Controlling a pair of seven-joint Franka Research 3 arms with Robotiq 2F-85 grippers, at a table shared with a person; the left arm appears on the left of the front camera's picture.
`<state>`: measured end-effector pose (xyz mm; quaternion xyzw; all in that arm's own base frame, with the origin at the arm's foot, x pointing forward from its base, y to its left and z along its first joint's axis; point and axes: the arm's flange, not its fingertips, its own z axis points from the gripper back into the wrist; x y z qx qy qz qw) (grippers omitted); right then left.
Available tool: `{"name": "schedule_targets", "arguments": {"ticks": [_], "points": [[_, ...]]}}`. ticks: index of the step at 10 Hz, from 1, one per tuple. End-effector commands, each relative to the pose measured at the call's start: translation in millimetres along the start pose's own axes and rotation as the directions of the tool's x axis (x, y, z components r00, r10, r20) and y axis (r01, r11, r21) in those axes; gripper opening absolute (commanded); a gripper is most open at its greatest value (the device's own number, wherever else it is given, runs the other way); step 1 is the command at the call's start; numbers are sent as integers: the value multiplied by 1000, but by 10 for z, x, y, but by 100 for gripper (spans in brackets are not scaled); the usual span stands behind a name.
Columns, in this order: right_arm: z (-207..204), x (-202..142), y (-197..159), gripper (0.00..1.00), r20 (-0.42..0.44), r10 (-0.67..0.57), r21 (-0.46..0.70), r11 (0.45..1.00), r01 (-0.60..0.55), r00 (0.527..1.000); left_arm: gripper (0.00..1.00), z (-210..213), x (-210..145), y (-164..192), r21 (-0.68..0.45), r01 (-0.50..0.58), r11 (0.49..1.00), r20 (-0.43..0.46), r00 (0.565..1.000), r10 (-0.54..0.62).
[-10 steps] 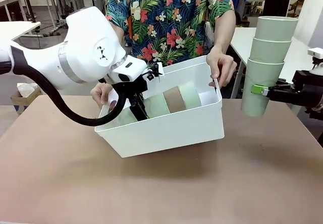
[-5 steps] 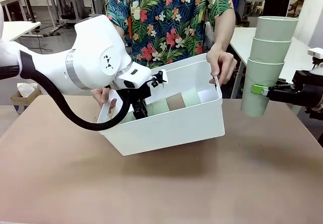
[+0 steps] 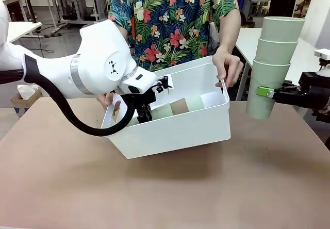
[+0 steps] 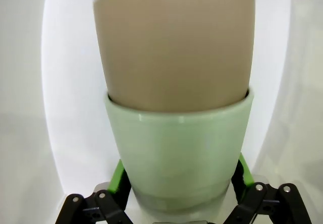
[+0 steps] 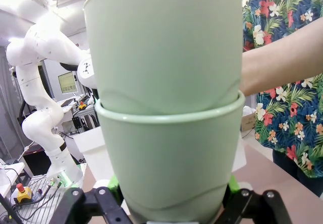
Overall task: Stack the cups and store them in the basket.
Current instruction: Place the stack of Reusable plastic cups into the Pantry Basket.
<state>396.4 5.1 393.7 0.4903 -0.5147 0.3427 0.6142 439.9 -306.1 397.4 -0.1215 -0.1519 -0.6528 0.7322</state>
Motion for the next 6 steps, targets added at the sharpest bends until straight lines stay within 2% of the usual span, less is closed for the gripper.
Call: {"name": "schedule_targets", "arguments": {"ticks": [1, 3, 6], "points": [[2, 44, 12, 86, 7, 10, 0, 1000, -10, 1000, 100, 54, -9, -45, 15, 36, 999, 16, 999, -37], [2, 44, 12, 86, 7, 10, 0, 1000, -10, 1000, 100, 229, 15, -94, 0, 47, 999, 36, 998, -47], [2, 44, 12, 86, 7, 10, 0, 1000, -10, 1000, 100, 833, -74, -147, -40, 61, 997, 92, 994, -58]]}}
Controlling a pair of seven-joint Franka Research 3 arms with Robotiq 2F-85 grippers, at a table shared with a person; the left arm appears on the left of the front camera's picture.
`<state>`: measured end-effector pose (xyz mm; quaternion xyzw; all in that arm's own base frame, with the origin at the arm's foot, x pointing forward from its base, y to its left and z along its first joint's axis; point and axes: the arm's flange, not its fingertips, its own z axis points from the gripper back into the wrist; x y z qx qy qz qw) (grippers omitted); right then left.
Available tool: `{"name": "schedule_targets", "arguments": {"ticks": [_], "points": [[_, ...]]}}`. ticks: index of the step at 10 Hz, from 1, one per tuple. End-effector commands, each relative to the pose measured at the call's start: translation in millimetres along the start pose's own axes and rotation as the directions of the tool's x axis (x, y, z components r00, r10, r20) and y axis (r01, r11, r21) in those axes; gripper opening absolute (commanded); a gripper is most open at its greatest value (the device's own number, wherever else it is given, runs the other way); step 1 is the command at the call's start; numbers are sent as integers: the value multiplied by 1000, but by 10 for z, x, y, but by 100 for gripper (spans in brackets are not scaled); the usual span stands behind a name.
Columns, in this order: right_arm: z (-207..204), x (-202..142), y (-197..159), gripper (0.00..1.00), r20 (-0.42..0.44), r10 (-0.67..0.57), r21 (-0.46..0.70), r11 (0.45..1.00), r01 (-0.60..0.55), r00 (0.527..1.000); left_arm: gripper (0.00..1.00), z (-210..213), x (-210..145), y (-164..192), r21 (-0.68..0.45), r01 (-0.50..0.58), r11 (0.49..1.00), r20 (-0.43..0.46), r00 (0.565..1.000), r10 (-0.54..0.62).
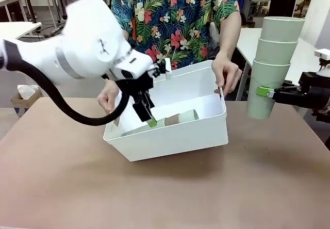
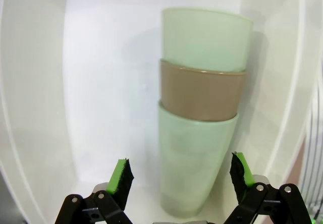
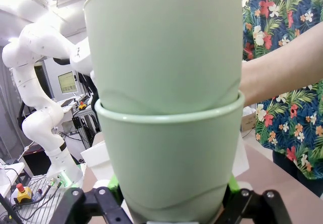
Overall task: Stack the cups and store them in the basket.
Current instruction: Place the stack of Reusable plastic cups into the Pantry Basket.
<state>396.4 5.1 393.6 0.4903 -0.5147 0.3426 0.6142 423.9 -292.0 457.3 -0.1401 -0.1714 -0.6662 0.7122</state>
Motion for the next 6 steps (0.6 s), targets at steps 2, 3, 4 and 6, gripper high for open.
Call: {"name": "schedule_targets", "arguments": {"ticks": [2, 3, 4, 6], "points": [[2, 44, 12, 86, 7, 10, 0, 1000, -10, 1000, 100, 791, -338, -113, -49, 25, 998, 101, 995, -20], [2, 44, 12, 86, 7, 10, 0, 1000, -10, 1000, 100, 1055, -490, -138, -59, 23, 998, 155, 988, -13], [2, 44, 12, 86, 7, 10, 0, 1000, -10, 1000, 100, 1308, -685, -140, -64, 14, 998, 218, 976, 0], [2, 44, 12, 86, 7, 10, 0, 1000, -10, 1000, 100, 1846, -1207, -156, -66, 1, 998, 369, 929, 23]]}}
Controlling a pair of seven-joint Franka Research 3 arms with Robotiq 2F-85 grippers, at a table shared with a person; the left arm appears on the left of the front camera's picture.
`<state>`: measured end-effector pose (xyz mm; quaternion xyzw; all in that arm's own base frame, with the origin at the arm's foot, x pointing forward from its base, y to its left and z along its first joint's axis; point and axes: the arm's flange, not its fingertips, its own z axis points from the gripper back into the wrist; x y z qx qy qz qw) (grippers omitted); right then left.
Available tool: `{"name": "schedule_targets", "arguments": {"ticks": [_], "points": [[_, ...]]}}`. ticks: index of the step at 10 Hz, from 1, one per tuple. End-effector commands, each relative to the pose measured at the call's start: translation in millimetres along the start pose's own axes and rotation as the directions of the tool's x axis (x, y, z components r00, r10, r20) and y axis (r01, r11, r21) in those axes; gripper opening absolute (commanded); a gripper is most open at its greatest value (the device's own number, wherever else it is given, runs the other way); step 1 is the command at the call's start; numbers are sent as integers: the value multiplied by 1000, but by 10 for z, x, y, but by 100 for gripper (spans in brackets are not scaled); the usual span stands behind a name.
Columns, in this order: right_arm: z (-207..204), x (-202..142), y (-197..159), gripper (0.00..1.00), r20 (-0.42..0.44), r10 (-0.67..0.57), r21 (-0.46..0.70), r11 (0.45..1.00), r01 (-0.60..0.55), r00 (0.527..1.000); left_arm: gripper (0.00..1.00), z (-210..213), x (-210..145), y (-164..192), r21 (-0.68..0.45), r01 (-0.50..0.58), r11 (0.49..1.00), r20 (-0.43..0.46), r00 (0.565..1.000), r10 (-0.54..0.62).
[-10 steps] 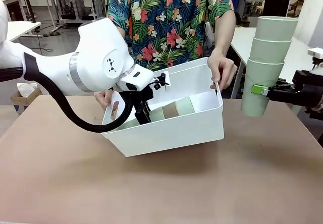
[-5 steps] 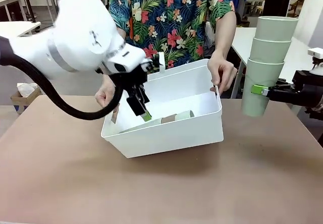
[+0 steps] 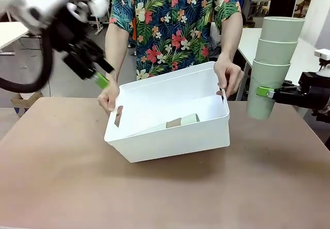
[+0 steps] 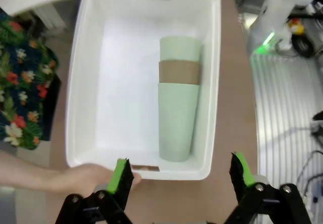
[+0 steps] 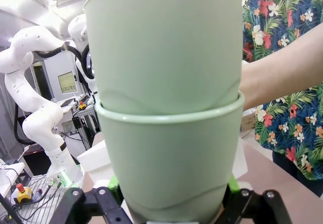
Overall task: Stack the cups and store them in the basket.
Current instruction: Place the stack of Reusable plastic cups into the Pantry Basket.
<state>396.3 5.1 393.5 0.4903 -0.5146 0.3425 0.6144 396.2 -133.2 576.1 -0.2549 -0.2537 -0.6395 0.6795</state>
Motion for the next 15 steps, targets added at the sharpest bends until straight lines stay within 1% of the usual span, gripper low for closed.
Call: {"name": "schedule_targets", "arguments": {"ticks": [1, 2, 4, 6, 7, 8, 15], "points": [[2, 46, 12, 86, 7, 10, 0, 1000, -10, 1000, 100, 413, -425, -62, -2, 7, 1000, 141, 990, -6], [2, 46, 12, 86, 7, 10, 0, 1000, -10, 1000, 100, 614, -608, -91, -2, 17, 1000, 193, 981, -16], [2, 46, 12, 86, 7, 10, 0, 1000, -10, 1000, 100, 851, -1006, -88, -8, 35, 999, 274, 961, -31], [2, 46, 12, 86, 7, 10, 0, 1000, -10, 1000, 100, 899, -1323, -16, 26, 45, 999, 293, 955, -51], [2, 46, 12, 86, 7, 10, 0, 1000, -10, 1000, 100, 910, -1394, -9, 63, 59, 996, 308, 948, -76], [2, 46, 12, 86, 7, 10, 0, 1000, -10, 1000, 100, 978, -1274, -78, 24, 19, 1000, 262, 965, -25], [2, 46, 12, 86, 7, 10, 0, 1000, -10, 1000, 100, 978, -1274, -78, 24, 19, 1000, 262, 965, -25]]}}
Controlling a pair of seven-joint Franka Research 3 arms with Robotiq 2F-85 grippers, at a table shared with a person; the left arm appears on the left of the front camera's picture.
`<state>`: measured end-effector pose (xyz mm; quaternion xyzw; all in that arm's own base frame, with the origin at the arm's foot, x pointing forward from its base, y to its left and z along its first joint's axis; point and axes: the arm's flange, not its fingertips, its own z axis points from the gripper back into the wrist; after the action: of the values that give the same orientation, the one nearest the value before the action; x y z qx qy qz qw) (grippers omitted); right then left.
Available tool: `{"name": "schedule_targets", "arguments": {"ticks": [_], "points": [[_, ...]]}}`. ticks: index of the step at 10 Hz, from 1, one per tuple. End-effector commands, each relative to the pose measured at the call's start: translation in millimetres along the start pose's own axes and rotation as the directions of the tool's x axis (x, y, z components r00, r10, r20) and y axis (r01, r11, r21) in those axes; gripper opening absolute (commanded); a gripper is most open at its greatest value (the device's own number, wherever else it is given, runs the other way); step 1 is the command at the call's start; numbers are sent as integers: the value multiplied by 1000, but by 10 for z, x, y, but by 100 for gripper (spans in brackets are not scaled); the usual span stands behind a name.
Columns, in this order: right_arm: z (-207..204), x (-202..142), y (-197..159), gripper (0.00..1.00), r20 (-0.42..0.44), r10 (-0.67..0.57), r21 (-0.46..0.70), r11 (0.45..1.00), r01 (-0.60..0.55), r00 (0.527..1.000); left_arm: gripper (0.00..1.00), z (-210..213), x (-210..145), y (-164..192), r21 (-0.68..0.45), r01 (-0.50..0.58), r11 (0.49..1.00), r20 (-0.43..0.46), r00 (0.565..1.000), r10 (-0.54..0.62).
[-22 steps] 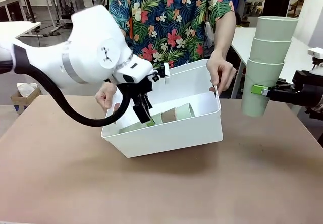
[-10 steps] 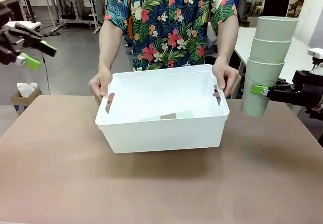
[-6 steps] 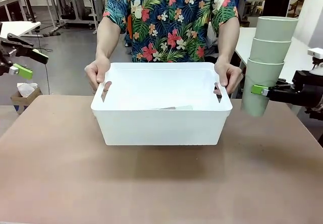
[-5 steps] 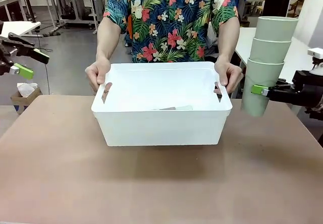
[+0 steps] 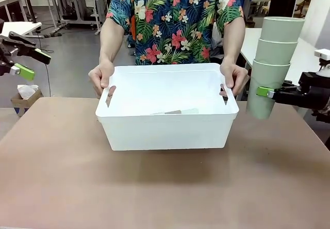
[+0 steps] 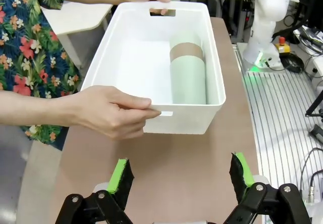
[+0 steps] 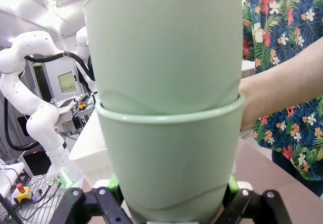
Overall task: Stack the cups and store them in the basket.
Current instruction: Place the stack of Reusable plastic cups into the Pantry Basket.
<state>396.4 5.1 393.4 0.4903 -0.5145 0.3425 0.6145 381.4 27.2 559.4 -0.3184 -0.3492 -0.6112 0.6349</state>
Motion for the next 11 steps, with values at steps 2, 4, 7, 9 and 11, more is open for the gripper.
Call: {"name": "schedule_targets", "arguments": {"ticks": [2, 4, 7, 9, 11], "points": [[2, 47, 12, 86, 7, 11, 0, 1000, -11, 1000, 100, 15, 37, -17, -4, -14, 1000, 17, 1000, 14], [2, 47, 12, 86, 7, 11, 0, 1000, -11, 1000, 100, 15, 37, -17, -4, -14, 1000, 17, 1000, 14], [2, 47, 12, 86, 7, 11, 0, 1000, -11, 1000, 100, 15, 37, -17, -4, -14, 1000, 17, 1000, 14], [2, 47, 12, 86, 7, 11, 0, 1000, -11, 1000, 100, 15, 37, -17, -4, -14, 1000, 17, 1000, 14], [2, 47, 12, 86, 7, 11, 0, 1000, -11, 1000, 100, 15, 37, -17, -4, -14, 1000, 17, 1000, 14]]}}
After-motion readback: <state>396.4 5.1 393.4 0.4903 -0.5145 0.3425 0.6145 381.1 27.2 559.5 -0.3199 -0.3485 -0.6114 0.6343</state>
